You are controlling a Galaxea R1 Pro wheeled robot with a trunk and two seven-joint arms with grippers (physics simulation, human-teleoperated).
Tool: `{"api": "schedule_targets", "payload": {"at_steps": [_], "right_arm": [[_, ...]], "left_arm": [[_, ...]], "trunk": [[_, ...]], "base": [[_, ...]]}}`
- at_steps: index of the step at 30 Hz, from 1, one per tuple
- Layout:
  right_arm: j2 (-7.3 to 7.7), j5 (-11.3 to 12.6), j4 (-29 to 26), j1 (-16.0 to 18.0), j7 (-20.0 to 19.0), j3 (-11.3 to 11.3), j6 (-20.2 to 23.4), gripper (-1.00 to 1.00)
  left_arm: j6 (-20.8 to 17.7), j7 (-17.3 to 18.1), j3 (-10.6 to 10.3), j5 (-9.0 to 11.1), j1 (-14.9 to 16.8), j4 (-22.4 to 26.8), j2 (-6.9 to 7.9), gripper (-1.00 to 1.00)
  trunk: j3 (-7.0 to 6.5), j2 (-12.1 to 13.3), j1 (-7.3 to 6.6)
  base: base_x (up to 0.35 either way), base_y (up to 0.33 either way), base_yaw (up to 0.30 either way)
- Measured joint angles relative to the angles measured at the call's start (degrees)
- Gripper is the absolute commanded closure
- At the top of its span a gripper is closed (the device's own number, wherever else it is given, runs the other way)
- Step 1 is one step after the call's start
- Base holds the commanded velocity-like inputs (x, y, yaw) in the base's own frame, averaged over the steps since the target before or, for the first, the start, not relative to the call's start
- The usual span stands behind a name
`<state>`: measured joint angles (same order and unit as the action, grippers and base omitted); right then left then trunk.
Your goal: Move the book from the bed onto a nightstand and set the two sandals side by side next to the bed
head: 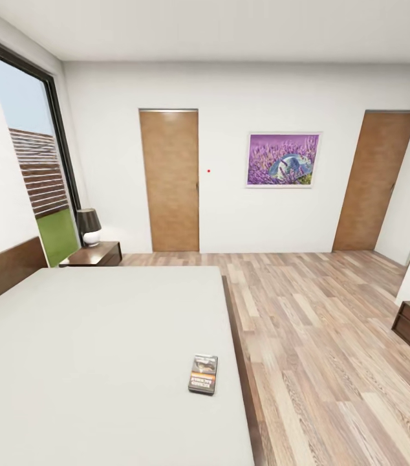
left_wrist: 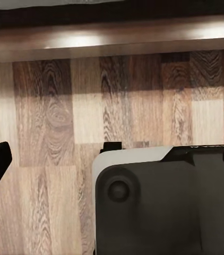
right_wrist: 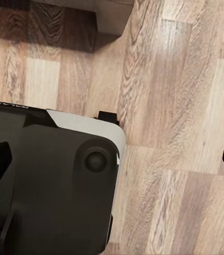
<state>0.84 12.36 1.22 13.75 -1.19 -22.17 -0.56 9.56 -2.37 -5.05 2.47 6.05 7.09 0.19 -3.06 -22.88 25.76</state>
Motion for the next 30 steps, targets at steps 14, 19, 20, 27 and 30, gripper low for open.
{"api": "schedule_targets", "payload": {"at_steps": [14, 19, 20, 27, 30], "right_arm": [[0.01, 0.1, -0.1, 0.0, 0.0, 0.0, 0.0, -1.00], [-0.04, 0.0, -0.1, 0.0, 0.0, 0.0, 0.0, -1.00], [-0.04, 0.0, -0.1, 0.0, 0.0, 0.0, 0.0, -1.00], [-0.07, 0.0, -0.1, 0.0, 0.0, 0.0, 0.0, -1.00], [-0.06, 0.0, 0.0, 0.0, 0.0, 0.0, 0.0, -1.00]], "left_arm": [[0.0, 0.0, 0.0, 0.0, 0.0, 0.0, -0.03, -1.00], [0.0, 0.0, 0.0, 0.0, 0.0, 0.0, -0.01, -1.00], [0.0, 0.0, 0.0, 0.0, 0.0, 0.0, -0.02, -1.00], [0.0, 0.0, 0.0, -0.1, 0.0, 0.0, -0.03, -1.00], [0.0, 0.0, 0.0, -0.1, 0.0, 0.0, -0.03, -1.00]], "trunk": [[0.00, 0.0, -0.02], [0.00, 0.0, -0.02], [0.00, 0.0, -0.02], [0.00, 0.0, -0.01], [0.00, 0.0, -0.01]], "base": [[0.067, 0.004, -0.002], [0.220, 0.057, 0.000], [0.210, 0.047, 0.000], [0.154, 0.022, 0.000], [0.117, 0.008, 0.000]]}}
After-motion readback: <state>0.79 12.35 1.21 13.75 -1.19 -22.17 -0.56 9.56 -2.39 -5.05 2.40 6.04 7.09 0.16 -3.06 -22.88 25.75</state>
